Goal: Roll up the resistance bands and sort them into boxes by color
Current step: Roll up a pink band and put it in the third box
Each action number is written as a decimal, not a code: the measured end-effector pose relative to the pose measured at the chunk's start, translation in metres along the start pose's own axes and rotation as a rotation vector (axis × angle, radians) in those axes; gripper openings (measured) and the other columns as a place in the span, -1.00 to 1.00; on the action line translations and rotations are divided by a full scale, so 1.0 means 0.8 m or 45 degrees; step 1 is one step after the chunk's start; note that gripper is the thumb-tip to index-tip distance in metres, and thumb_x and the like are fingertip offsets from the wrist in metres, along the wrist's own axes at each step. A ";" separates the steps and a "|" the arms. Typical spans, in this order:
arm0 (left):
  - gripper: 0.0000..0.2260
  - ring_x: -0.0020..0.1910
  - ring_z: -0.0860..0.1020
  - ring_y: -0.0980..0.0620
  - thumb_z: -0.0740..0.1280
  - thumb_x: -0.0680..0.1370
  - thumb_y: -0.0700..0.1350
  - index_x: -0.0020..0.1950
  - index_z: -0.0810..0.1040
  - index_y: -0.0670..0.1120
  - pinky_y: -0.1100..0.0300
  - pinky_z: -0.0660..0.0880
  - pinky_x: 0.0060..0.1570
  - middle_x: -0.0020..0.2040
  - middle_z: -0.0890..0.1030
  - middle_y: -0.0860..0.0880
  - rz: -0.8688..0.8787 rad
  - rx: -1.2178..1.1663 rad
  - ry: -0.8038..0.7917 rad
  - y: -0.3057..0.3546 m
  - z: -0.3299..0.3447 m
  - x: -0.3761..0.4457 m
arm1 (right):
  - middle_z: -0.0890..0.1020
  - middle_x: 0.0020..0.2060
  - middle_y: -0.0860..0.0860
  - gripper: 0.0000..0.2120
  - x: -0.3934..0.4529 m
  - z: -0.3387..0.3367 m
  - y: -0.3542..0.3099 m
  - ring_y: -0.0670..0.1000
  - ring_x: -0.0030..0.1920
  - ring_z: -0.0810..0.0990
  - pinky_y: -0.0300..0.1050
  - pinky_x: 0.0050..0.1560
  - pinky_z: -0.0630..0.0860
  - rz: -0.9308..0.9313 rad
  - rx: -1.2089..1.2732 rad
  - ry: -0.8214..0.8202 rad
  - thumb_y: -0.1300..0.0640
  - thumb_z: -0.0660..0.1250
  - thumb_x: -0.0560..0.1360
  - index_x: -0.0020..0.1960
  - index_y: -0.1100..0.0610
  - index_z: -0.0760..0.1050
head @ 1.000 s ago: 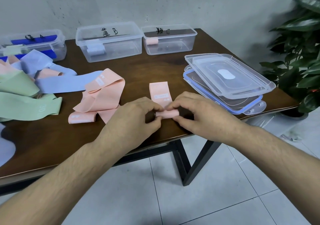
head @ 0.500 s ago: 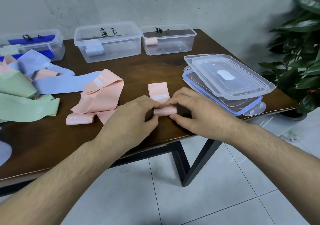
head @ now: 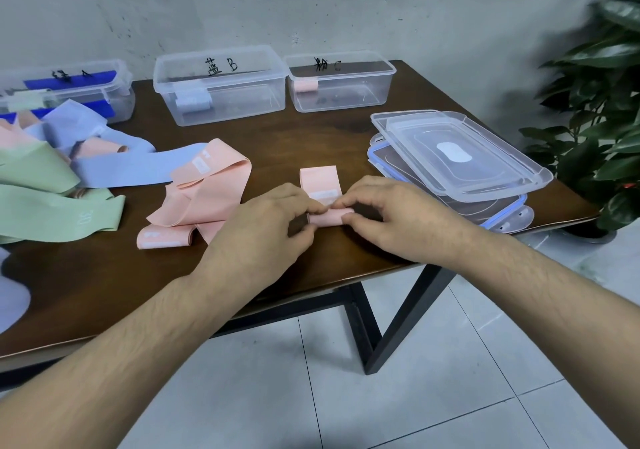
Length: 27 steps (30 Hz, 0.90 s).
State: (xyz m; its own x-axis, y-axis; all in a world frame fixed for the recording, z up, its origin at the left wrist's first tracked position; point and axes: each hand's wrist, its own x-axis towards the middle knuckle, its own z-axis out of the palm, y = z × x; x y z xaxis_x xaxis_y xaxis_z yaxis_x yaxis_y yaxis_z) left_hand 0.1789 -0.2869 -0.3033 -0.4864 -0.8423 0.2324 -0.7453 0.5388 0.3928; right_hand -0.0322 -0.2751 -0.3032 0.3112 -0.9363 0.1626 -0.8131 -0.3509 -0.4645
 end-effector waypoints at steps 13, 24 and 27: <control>-0.70 -0.07 0.42 0.19 0.34 0.59 -0.01 0.33 0.56 0.08 0.48 0.30 -0.19 0.17 0.49 0.18 -0.025 0.038 -0.043 -0.001 0.002 0.013 | 0.52 0.06 -0.22 -0.75 0.004 0.002 -0.002 -0.19 0.07 0.48 -0.26 0.13 0.40 0.036 0.008 0.009 0.07 0.38 0.57 0.24 -0.05 0.58; -0.79 -0.10 0.37 0.55 0.40 0.54 -0.06 0.16 0.62 0.11 0.57 0.31 -0.13 -0.01 0.51 0.25 0.068 -0.042 -0.030 0.015 -0.006 -0.029 | 0.55 0.03 -0.21 -0.77 -0.041 0.002 -0.009 -0.11 0.10 0.48 -0.18 0.18 0.41 -0.091 -0.058 -0.008 0.06 0.36 0.57 0.22 -0.08 0.58; -0.81 -0.12 0.38 0.56 0.43 0.51 -0.08 0.12 0.65 0.07 0.59 0.30 -0.12 -0.05 0.52 0.26 0.078 -0.071 0.005 0.016 -0.003 -0.036 | 0.54 0.01 -0.23 -0.77 -0.048 0.003 -0.011 -0.12 0.06 0.44 -0.22 0.14 0.39 -0.109 -0.055 0.005 0.06 0.36 0.57 0.21 -0.09 0.59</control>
State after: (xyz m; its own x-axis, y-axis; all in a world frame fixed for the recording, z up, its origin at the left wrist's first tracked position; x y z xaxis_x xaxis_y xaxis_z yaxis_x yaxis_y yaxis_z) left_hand 0.1846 -0.2559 -0.3028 -0.5282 -0.8080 0.2612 -0.6877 0.5874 0.4267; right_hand -0.0356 -0.2357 -0.3074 0.3786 -0.9029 0.2034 -0.8040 -0.4297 -0.4111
